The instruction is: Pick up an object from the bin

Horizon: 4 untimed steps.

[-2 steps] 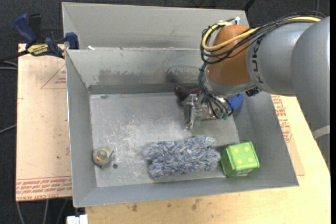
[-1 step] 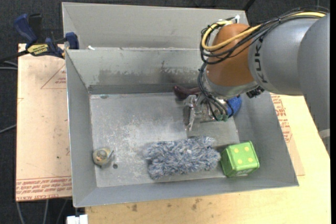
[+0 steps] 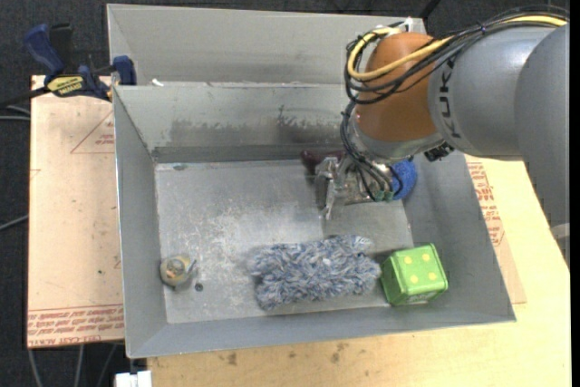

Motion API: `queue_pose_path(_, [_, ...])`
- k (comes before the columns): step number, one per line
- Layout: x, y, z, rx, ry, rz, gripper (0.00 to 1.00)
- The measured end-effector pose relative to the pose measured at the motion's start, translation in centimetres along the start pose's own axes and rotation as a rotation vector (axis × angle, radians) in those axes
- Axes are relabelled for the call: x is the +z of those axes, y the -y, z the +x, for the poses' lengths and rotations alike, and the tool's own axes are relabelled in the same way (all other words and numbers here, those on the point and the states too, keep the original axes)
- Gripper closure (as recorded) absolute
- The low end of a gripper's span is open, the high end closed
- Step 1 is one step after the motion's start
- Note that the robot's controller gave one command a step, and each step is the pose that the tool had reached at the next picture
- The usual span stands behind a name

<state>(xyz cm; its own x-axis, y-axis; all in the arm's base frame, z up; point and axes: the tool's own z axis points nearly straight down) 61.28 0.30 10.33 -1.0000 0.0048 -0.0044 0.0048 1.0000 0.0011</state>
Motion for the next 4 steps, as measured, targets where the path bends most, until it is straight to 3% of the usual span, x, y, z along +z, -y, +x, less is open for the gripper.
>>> queue_pose_path(1, [-6.3,-0.3,2.2,-0.016,-0.002,0.0,1.0])
queue_pose_path(2, [-6.3,-0.3,2.2,-0.016,-0.002,0.0,1.0])
queue_pose_path(3, [-10.1,-0.2,1.8,-0.015,-0.007,0.0,1.0])
queue_pose_path(4, [-11.4,-0.2,1.5,-0.013,-0.005,0.0,1.0])
